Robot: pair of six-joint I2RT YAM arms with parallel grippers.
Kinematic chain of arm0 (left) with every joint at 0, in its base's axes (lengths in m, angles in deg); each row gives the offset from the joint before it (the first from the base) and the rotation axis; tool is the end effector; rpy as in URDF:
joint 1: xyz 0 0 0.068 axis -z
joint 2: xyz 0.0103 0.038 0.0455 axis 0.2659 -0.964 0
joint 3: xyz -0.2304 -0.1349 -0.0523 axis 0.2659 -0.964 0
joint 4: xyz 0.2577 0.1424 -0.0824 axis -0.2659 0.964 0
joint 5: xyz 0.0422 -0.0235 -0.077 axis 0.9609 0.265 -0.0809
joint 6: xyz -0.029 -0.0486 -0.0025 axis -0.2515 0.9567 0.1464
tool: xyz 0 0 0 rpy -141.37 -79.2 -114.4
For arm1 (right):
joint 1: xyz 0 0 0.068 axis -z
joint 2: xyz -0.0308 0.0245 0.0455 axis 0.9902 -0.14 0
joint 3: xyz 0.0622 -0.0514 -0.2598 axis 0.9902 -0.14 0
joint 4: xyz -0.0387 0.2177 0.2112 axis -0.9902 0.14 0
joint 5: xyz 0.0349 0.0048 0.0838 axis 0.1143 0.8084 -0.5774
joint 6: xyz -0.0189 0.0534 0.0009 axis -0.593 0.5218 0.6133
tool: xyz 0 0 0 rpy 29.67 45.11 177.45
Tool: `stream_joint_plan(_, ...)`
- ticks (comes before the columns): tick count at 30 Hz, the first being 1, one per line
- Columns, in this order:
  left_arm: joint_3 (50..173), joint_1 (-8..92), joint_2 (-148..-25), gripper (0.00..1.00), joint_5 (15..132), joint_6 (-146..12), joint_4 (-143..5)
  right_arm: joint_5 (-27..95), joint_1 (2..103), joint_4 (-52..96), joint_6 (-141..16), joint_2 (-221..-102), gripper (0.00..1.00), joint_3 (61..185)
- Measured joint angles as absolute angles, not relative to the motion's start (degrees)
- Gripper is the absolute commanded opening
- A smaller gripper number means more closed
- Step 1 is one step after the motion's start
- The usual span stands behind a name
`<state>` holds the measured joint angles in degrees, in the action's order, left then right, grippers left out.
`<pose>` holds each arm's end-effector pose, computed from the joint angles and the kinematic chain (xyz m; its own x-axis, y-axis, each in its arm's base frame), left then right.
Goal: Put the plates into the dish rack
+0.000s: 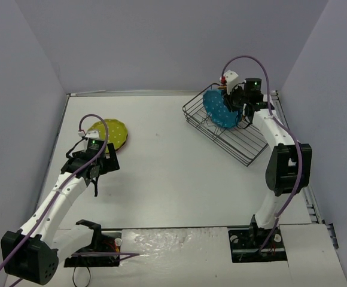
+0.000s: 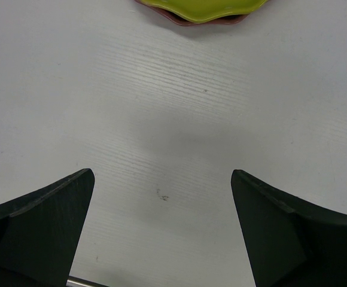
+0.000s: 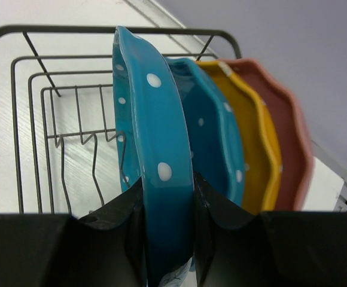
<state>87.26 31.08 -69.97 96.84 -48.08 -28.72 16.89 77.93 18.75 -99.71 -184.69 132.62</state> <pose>0.2479 -0.0587 0.2602 -0.6699 -0.3197 -0.6701 -0.2862 0.9440 -0.1642 0.4824 0.0504 0.3026 -0.0052 -0.4627 -0.8865 -0.5367 0.7493 -0.3880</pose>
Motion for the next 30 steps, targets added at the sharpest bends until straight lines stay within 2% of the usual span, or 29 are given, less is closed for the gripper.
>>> stream_joint_plan(6, 87.26, 31.08, -69.97, 0.97, 96.84, -47.99, -28.76, 19.24, 76.69, 17.75, -100.31, -186.87, 0.22, 129.9)
stream_joint_plan(7, 87.26, 31.08, -69.97, 0.97, 96.84, -47.95, -28.77, 19.34, 76.66, 17.5, -100.24, -186.95, 0.27, 129.8)
stream_joint_plan(9, 87.26, 31.08, -69.97, 0.97, 96.82, -47.75, -28.77, 19.46, 76.55, 17.34, -99.86, -186.95, 0.48, 129.73)
stream_joint_plan(11, 87.26, 31.06, -69.97, 0.97, 96.71, -47.22, -28.77, 19.58, 76.31, 16.89, -99.25, -186.95, 0.63, 129.71)
stream_joint_plan(14, 87.26, 31.03, -69.99, 0.97, 96.36, -46.06, -28.77, 20.45, 75.69, 16.14, -97.88, -186.86, 0.77, 129.7)
stream_joint_plan(21, 87.63, 30.58, -73.21, 0.97, 94.98, -40.87, -28.65, 22.55, 75.47, 16.38, -93.38, -182.3, 0.88, 129.59)
stream_joint_plan(25, 89.91, 29.8, -76.57, 0.97, 94.2, -38.79, -28.76, 24.42, 75.47, 16.19, -89.48, -174.84, 0.93, 129.47)
stream_joint_plan(27, 91.29, 28.94, -78.1, 0.97, 93.55, -37.99, -28.82, 25.63, 75.49, 15.76, -86.41, -170.53, 1.0, 129.23)
stream_joint_plan(30, 93.37, 26.41, -80.73, 0.97, 92.7, -37.08, -29.47, 27.27, 75.78, 14.33, -79.63, -163.79, 1.0, 127.85)
